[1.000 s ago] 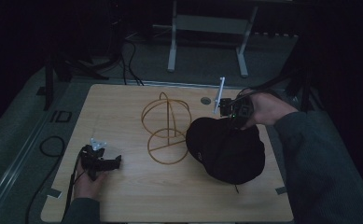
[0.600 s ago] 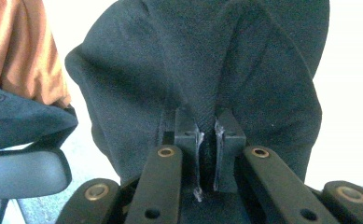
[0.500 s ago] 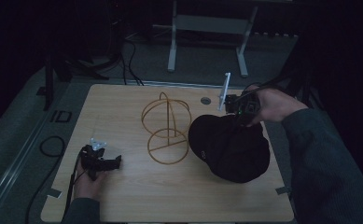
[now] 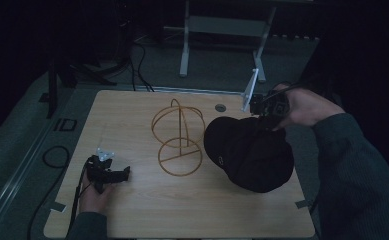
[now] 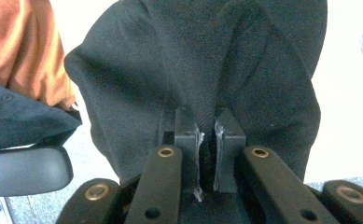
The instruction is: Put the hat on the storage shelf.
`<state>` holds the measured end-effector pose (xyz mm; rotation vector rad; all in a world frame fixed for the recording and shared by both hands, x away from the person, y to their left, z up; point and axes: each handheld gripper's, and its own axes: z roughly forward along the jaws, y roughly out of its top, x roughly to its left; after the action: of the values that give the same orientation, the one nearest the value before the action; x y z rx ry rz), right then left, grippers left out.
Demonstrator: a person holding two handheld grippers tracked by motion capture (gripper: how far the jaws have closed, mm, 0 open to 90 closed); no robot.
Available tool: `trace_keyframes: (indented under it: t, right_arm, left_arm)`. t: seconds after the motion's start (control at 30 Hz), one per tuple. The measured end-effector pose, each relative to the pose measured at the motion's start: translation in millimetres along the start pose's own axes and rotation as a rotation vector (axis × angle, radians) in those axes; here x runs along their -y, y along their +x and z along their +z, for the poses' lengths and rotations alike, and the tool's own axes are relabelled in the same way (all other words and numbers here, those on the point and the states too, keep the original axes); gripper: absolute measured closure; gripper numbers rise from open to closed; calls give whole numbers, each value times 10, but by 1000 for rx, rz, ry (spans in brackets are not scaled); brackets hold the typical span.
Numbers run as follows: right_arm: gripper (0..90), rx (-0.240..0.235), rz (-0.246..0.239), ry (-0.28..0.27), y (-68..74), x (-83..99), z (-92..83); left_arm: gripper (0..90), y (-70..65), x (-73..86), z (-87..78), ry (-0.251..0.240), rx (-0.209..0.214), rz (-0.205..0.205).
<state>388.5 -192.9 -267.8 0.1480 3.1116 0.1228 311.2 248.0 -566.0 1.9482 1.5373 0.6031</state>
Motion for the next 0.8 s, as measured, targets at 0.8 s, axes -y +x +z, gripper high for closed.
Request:
trace_keyframes:
  t: [0.8]
  right_arm:
    - [827, 26, -16, -35, 39, -69, -435]
  left_arm:
    - [18, -4, 0, 1, -1, 2, -1]
